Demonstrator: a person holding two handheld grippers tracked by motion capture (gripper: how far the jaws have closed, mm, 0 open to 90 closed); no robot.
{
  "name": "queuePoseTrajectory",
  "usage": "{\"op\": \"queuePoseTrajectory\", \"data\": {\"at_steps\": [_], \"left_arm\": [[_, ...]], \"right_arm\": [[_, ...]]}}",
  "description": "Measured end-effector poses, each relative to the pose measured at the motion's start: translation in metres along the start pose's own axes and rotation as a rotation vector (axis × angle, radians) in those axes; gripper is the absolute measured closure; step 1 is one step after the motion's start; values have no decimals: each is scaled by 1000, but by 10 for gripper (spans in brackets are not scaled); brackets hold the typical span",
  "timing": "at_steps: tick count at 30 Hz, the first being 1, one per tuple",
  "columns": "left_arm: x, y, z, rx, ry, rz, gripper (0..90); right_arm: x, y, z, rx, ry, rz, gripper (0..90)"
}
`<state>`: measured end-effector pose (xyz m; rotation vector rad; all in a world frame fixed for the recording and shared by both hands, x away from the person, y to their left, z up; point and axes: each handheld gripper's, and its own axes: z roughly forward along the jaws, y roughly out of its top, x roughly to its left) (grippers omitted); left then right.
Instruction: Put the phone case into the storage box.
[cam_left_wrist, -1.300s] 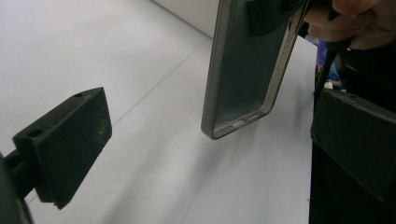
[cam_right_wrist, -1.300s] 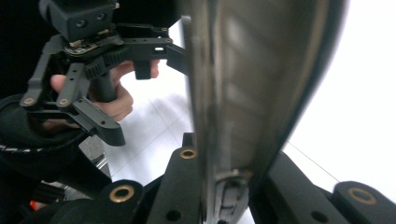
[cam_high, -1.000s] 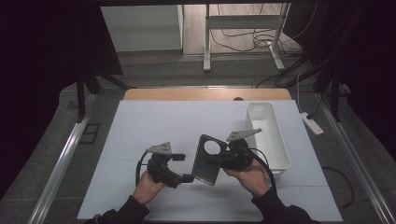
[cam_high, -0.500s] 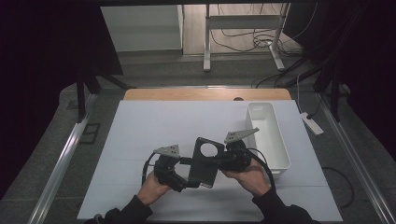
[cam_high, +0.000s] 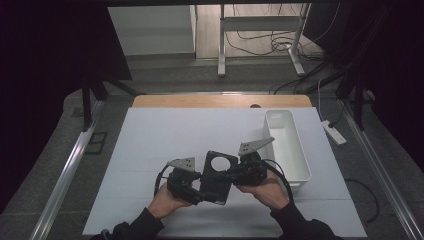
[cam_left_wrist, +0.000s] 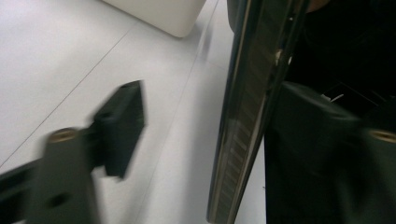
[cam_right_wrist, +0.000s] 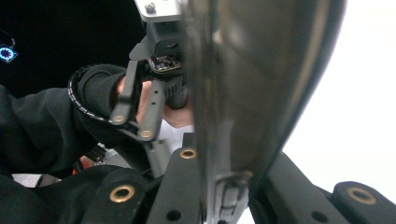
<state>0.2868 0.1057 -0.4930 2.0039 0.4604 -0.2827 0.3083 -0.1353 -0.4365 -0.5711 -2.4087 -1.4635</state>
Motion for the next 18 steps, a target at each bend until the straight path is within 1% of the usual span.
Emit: {"op": "queuePoseTrajectory", "data": {"at_steps": [3,4,5,6,7,8,9,10,11,12,14,16,18], "left_arm": [[0,0,-1,-1,-17,4,453],[1,-1,-2,-10,-42,4,497],[1,-1,-2,-12,-51,3,555],[1,-1,-3,-13,-66,3,585],[1,-1,-3,-13,-66,3,636],[2,-1,-3,-22,-91,4,671],[2,-1,-3,-22,-91,4,710],[2,-1,-4,-26,-107,5,710],[3,-1,-4,-27,-122,8,767],[3,-1,-4,-29,-125,7,767],[4,-1,-5,-29,-146,8,809],[4,-1,-4,-26,-166,8,830],[3,-1,-4,-25,-169,16,843]], "right_arm": [[0,0,0,-2,10,-4,856],[0,0,0,-2,12,-4,856],[0,0,0,-6,20,-10,856],[0,0,0,-5,22,-10,855],[0,0,0,-8,29,-11,856],[1,0,0,-4,33,-6,855],[1,0,0,-4,33,-6,855],[0,0,0,-5,40,-6,855],[0,0,0,-7,48,-10,855],[0,0,0,-7,48,-10,855],[0,0,0,-7,50,-13,855],[0,0,0,-7,61,-12,855],[0,0,1,-9,73,-17,856]]}}
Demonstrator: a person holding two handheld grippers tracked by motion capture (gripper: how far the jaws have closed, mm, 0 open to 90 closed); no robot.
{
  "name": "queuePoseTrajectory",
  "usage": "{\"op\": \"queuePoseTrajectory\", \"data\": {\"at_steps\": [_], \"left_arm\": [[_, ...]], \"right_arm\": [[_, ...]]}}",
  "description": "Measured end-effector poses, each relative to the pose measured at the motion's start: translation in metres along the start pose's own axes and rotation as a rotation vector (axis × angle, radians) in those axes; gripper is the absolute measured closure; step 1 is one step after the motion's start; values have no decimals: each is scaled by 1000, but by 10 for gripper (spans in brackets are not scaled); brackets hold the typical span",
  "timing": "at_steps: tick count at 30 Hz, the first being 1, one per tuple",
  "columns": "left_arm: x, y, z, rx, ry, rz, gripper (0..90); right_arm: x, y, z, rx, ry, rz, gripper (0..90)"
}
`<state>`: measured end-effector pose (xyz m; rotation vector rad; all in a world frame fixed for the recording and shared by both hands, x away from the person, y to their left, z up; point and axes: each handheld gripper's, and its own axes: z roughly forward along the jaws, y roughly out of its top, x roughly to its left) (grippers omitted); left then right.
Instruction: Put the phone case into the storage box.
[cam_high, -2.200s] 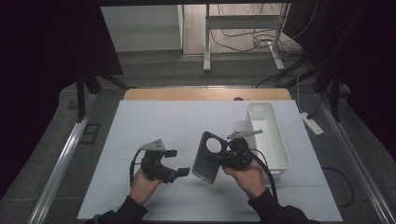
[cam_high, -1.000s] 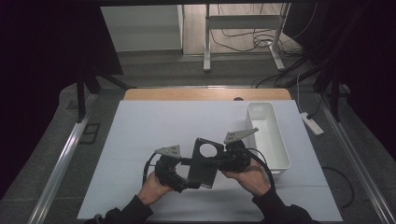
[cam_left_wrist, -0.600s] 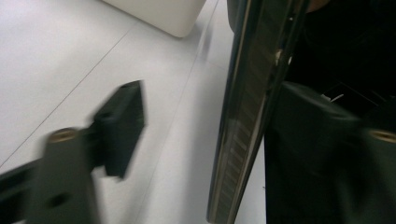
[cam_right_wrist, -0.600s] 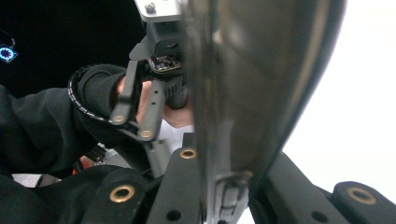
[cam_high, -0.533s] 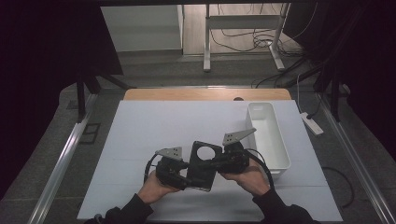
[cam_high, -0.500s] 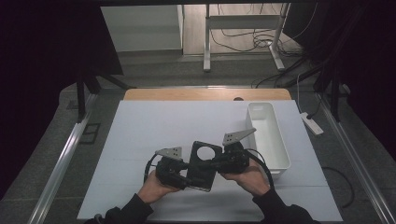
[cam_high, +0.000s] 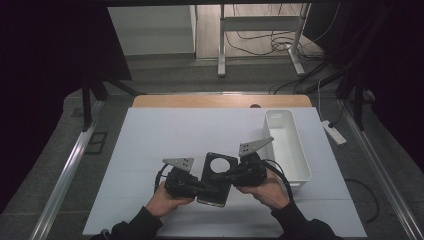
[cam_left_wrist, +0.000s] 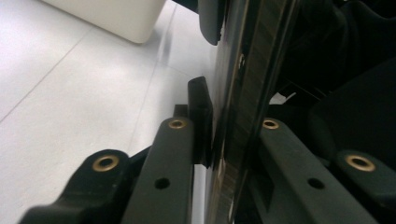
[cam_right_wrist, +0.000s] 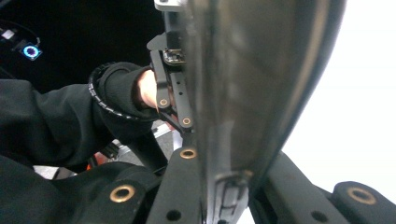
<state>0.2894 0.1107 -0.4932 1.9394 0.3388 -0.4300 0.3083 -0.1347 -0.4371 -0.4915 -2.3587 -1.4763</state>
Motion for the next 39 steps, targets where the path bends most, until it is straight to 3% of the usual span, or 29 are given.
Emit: {"op": "queuePoseTrajectory", "data": {"at_steps": [5,9,12,14,15,20,25,29,39], "left_arm": [[0,1,0,11,9,12,851],[-2,2,-1,15,37,8,854],[-3,3,0,34,65,7,854],[-4,3,0,42,89,8,854],[-4,3,0,42,89,8,854],[-6,4,-3,72,172,8,853],[-8,4,-6,78,248,-7,853],[-10,4,-9,71,320,-24,853],[-11,3,-15,68,440,-63,852]], "right_arm": [[-1,0,0,4,6,14,854],[0,0,0,-1,-24,-7,823],[2,0,1,-3,-98,-42,680],[2,0,1,1,-128,-45,590],[2,0,1,1,-128,-45,590],[2,1,-2,-28,-248,-46,347],[2,2,-5,-50,-308,-49,202],[1,3,-7,-53,-345,-42,153],[1,3,-12,-44,-428,-43,42]]}}
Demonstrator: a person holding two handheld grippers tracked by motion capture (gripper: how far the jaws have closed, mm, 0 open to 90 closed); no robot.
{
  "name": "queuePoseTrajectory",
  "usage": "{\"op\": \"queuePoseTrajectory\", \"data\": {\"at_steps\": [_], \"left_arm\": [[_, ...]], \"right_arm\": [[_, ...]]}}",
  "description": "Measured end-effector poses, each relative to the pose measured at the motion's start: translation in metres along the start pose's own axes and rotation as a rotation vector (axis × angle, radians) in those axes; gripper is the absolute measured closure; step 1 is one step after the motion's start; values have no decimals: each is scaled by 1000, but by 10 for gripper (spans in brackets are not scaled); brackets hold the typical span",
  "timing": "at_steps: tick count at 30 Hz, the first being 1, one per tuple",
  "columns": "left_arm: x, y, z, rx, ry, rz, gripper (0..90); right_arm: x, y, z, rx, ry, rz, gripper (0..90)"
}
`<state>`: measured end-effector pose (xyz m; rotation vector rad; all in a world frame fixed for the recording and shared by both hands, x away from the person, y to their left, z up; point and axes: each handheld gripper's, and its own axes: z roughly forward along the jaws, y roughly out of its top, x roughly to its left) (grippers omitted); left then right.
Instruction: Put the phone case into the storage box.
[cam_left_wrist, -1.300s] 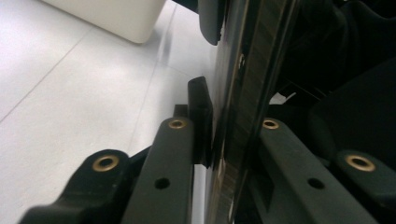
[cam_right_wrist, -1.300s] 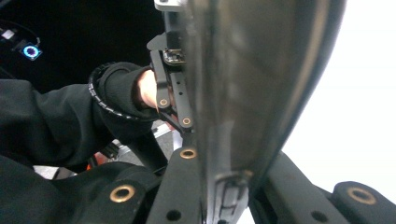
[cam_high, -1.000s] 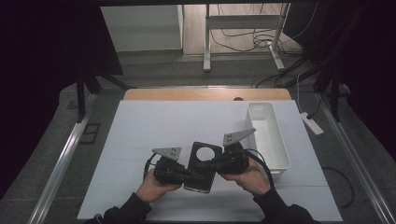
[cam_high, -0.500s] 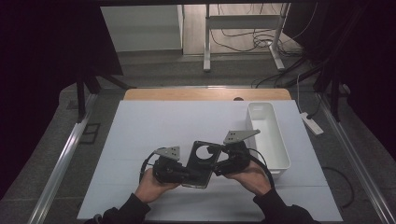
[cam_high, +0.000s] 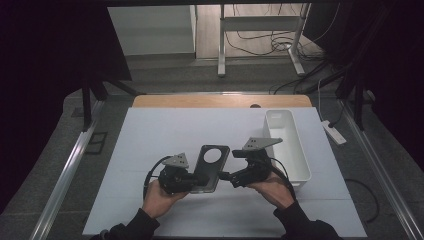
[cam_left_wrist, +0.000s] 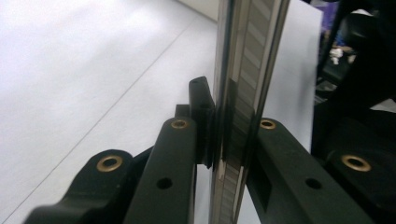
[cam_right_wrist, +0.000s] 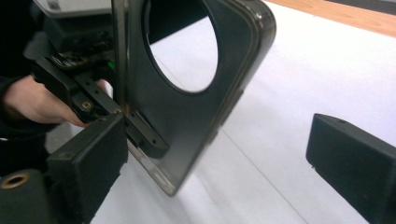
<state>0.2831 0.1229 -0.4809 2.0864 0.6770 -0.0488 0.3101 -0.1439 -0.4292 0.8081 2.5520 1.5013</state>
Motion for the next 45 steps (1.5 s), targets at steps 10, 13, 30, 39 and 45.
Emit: {"op": "queuePoseTrajectory", "data": {"at_steps": [10,13,30,39,45], "left_arm": [[-1,-1,2,42,111,-26,852],[0,-1,4,55,136,-35,852],[-3,-2,4,51,86,-52,852],[-7,-3,7,63,48,-42,853],[-8,-3,9,62,28,-47,853]], "right_arm": [[-5,-2,-1,-8,-99,-16,0],[-8,-4,-1,3,-118,-18,0],[-10,0,-4,7,-156,72,0],[-6,5,-9,-18,-172,59,153],[-6,6,-15,-49,-151,60,388]]}}
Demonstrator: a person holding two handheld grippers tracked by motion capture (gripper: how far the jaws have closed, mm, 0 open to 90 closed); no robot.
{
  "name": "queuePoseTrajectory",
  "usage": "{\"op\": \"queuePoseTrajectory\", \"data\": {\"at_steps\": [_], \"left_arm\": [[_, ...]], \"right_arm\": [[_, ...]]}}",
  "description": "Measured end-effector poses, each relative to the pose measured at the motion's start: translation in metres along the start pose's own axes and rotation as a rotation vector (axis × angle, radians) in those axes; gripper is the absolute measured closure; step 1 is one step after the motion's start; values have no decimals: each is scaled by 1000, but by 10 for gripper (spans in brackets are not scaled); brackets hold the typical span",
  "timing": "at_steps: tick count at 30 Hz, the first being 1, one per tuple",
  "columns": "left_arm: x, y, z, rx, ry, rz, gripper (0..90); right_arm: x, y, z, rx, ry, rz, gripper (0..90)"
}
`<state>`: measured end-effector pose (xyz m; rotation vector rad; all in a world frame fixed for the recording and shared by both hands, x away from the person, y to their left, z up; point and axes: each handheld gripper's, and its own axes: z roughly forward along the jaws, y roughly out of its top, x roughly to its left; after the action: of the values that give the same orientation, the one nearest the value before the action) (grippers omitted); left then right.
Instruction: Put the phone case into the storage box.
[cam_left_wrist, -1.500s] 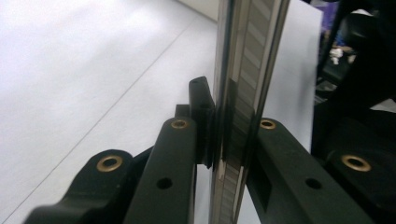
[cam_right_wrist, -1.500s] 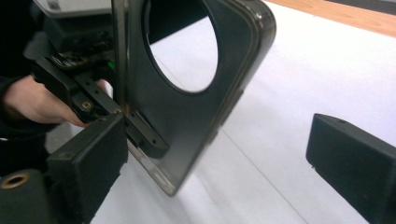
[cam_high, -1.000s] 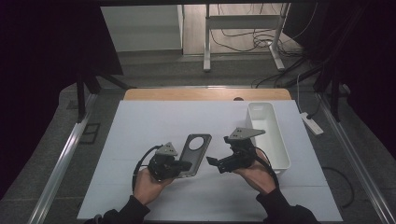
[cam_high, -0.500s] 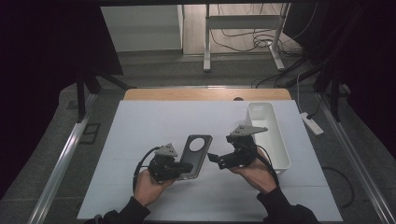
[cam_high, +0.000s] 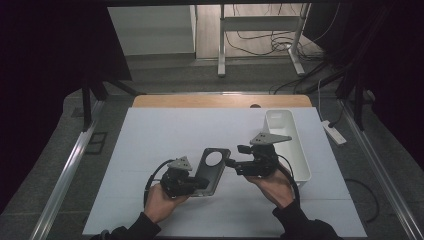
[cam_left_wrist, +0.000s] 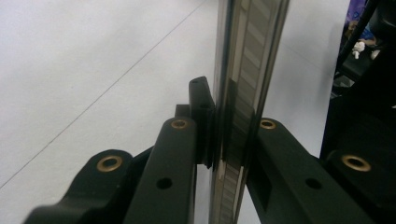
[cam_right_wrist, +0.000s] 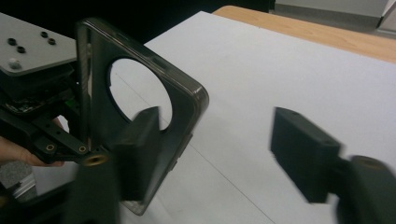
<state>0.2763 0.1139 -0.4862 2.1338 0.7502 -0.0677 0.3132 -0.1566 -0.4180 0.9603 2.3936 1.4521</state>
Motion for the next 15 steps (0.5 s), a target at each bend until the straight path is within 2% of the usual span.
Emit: {"op": "queuePoseTrajectory", "data": {"at_steps": [6,15], "left_arm": [[-1,0,2,1,-18,2,853],[0,0,4,-8,-53,-8,853]], "right_arm": [[2,0,-2,-11,36,-13,600],[2,0,-4,-25,54,-12,751]]}}
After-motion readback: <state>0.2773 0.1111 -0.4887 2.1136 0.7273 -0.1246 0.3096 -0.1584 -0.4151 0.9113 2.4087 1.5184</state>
